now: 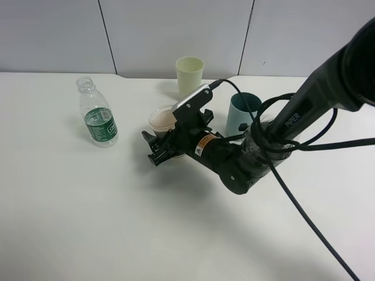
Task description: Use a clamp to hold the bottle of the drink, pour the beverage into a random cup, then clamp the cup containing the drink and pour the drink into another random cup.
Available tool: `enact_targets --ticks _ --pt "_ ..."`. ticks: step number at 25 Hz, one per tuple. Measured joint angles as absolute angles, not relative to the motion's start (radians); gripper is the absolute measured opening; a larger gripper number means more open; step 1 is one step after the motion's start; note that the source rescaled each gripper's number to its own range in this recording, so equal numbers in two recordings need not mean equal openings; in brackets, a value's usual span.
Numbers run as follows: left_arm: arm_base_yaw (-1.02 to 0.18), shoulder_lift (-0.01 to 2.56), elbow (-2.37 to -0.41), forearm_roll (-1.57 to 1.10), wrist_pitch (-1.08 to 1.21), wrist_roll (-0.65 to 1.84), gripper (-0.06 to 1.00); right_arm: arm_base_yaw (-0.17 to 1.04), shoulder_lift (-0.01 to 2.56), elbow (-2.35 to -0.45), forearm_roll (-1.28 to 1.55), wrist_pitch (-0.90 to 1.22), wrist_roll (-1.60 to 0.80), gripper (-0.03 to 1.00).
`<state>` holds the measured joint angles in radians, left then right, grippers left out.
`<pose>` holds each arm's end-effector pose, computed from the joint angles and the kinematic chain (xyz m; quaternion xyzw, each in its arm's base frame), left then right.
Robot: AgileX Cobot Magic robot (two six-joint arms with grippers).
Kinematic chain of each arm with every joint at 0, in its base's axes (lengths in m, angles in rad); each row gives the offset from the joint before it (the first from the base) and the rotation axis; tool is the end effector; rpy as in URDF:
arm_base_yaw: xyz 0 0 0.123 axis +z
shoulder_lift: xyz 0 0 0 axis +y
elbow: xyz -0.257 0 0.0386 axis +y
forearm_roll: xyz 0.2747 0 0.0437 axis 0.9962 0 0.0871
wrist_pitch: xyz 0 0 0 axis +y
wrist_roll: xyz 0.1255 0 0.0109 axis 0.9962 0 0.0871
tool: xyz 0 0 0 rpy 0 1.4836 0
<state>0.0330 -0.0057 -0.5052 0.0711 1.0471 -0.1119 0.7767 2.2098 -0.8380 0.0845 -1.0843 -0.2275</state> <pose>0.0740 0.0102 0.2781 -0.0626 0.8439 0.0145 0.5326 0.2951 0.2768 0.0204 -0.3382 0.6968 0.1557 0.6131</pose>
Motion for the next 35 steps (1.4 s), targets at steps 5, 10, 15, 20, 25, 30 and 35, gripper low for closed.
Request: enact_targets --ticks 5,10,15,20,25,30,35 --pt "0.033 -0.006 -0.505 0.071 1.047 -0.112 1.0 0.777 2.137 -0.837 0.083 -0.986 -0.226 0.51" --pt "0.033 -0.006 -0.505 0.071 1.047 -0.112 1.0 0.777 2.076 -0.837 0.084 -0.889 -0.226 0.51" --pt "0.033 -0.006 -0.505 0.071 1.047 -0.112 1.0 0.777 2.017 -0.836 0.088 -0.823 -0.226 0.51" --pt "0.033 -0.006 -0.505 0.071 1.047 -0.112 1.0 0.777 1.94 -0.835 0.088 -0.739 -0.226 0.51" --pt "0.033 -0.006 -0.505 0.071 1.047 -0.112 1.0 0.777 1.839 -0.834 0.104 -0.675 -0.231 0.51" --pt "0.033 -0.006 -0.505 0.071 1.047 -0.112 1.0 0.767 1.722 -0.834 0.15 -0.657 -0.352 0.51" --pt "0.033 -0.006 -0.505 0.071 1.047 -0.112 1.0 0.698 1.605 -0.834 0.184 -0.595 -0.431 0.68"
